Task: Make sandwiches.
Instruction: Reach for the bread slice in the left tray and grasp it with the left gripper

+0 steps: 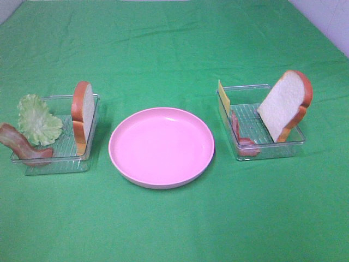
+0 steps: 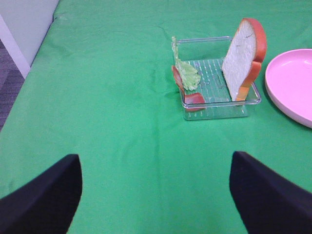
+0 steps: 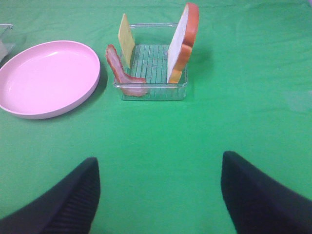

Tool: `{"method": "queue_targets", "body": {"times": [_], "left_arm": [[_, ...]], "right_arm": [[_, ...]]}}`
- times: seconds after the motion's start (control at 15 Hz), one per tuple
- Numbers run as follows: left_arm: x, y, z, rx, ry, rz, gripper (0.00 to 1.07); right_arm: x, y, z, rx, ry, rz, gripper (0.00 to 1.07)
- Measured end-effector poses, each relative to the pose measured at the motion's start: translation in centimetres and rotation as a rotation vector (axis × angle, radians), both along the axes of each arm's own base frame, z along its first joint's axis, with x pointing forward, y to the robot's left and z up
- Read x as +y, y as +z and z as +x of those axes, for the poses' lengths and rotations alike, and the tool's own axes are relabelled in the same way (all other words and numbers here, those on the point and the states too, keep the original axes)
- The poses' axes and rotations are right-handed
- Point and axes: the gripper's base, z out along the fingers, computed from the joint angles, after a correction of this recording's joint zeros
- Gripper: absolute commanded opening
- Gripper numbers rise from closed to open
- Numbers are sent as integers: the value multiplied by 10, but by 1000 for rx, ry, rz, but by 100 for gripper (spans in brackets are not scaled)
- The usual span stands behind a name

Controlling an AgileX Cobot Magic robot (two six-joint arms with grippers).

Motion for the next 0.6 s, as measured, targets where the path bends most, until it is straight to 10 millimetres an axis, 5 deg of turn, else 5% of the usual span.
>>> {"method": "queue_targets", "body": {"times": [0.6], "left_arm": [[0,0,0,0,0,0,79]], "right_arm": [[0,0,0,0,0,0,67]]}}
